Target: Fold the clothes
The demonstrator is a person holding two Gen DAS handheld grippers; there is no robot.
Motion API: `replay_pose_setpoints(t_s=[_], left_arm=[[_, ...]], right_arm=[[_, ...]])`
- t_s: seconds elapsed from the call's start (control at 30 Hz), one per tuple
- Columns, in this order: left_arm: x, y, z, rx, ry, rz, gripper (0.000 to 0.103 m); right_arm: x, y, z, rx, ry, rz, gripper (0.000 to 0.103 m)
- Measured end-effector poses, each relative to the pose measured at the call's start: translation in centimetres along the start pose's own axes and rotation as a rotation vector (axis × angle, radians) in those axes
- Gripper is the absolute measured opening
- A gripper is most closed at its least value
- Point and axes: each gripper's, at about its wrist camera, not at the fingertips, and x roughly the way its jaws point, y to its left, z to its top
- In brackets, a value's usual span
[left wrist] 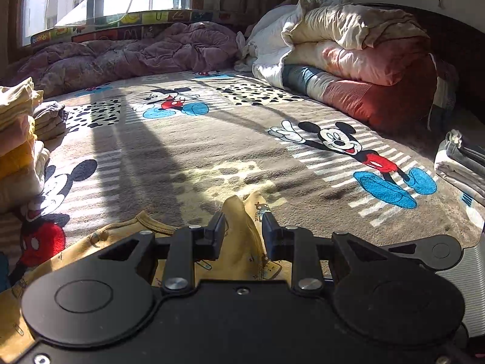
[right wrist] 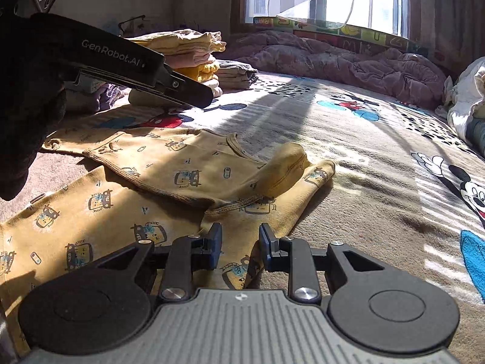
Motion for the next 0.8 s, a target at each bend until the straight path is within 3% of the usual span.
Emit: replay_pose_setpoints(t_s=[0.1, 0.2, 0.3, 0.4, 0.47, 0.53, 0.63, 0.7, 0.8], left_arm=[[4.4, -0.9, 0.2, 0.073, 0.119, -0.017, 0.016], [8.5, -0.5, 0.2, 0.060, 0.173, 0.026, 0.012], [9.5, 1.2, 1.6, -0.050, 0.141, 0.187, 0.009], [8.7, 1.2, 2.6, -0.096, 0.103, 0.126, 0.009], [8.7, -0.3, 3.1, -0.025, 0.105, 0.119, 0.009], [9.9, -1.1, 3.5, 0.009, 0.144, 0.135, 0.009], [13.0, 0.1, 3.6, -0.038, 0.214, 0.175, 0.009], [13.1, 1.0, 4.0, -0.074, 0.195, 0.198, 0.009], [10.1, 2.0, 4.2, -0.125, 0.123, 0.169, 0.009]], right_arm=[[-0.9, 0.3, -0.3, -0.010, -0.010, 0.027, 0.029], [-0.6, 1.0, -1.1, -0.030, 0.011, 0.026, 0.028], [-0.6, 1.2, -1.6, -0.034, 0.013, 0.025, 0.029], [-0.7, 0.8, -1.7, -0.012, 0.013, 0.033, 0.028], [-0.6, 0.8, -1.7, -0.014, 0.016, 0.031, 0.028], [-0.6, 0.9, -1.7, -0.016, 0.017, 0.030, 0.028], [-0.7, 0.8, -1.7, -0.011, 0.017, 0.033, 0.028], [-0.7, 0.7, -1.8, -0.007, 0.017, 0.036, 0.028], [-0.7, 0.7, -1.8, -0.002, 0.016, 0.039, 0.028]])
